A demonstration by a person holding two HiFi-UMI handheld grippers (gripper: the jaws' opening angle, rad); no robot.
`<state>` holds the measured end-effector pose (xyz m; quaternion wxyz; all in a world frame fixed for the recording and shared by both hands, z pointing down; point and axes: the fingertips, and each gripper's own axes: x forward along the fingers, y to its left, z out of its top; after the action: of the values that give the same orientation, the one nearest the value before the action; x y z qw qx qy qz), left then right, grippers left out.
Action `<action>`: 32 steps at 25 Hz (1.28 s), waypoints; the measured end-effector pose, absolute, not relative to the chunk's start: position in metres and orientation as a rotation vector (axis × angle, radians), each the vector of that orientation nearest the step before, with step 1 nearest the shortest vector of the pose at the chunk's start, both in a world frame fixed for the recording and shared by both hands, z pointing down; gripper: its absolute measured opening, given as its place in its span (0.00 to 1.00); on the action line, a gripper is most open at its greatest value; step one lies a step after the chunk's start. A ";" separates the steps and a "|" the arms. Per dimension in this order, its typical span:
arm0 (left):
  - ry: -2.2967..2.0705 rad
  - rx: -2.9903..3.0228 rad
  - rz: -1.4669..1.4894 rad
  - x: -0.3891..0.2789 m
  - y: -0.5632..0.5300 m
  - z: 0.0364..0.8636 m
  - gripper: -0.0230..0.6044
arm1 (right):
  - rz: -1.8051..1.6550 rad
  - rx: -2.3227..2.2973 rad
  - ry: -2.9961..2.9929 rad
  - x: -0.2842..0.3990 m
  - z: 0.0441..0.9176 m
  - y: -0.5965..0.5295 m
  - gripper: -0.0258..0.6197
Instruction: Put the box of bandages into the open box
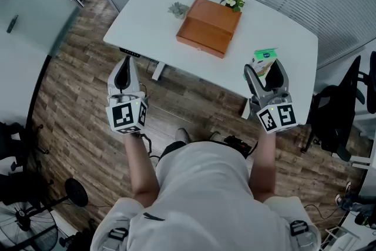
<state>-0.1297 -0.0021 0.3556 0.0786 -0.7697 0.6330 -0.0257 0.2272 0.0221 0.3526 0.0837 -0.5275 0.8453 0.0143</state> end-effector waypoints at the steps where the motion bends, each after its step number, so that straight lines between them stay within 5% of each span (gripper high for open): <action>1: 1.895 -2.304 -0.077 -0.130 -0.003 0.356 0.05 | 0.042 -1.575 2.523 0.227 0.353 0.022 0.60; 32: 1.894 -2.347 -0.049 -0.195 -0.050 0.365 0.05 | -0.006 -1.609 2.470 0.172 0.347 -0.018 0.60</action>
<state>-0.1951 -0.0496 0.3649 0.0627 -0.7766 0.6267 -0.0161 0.1725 -0.0176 0.3472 0.0968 -0.5433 0.8339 -0.0019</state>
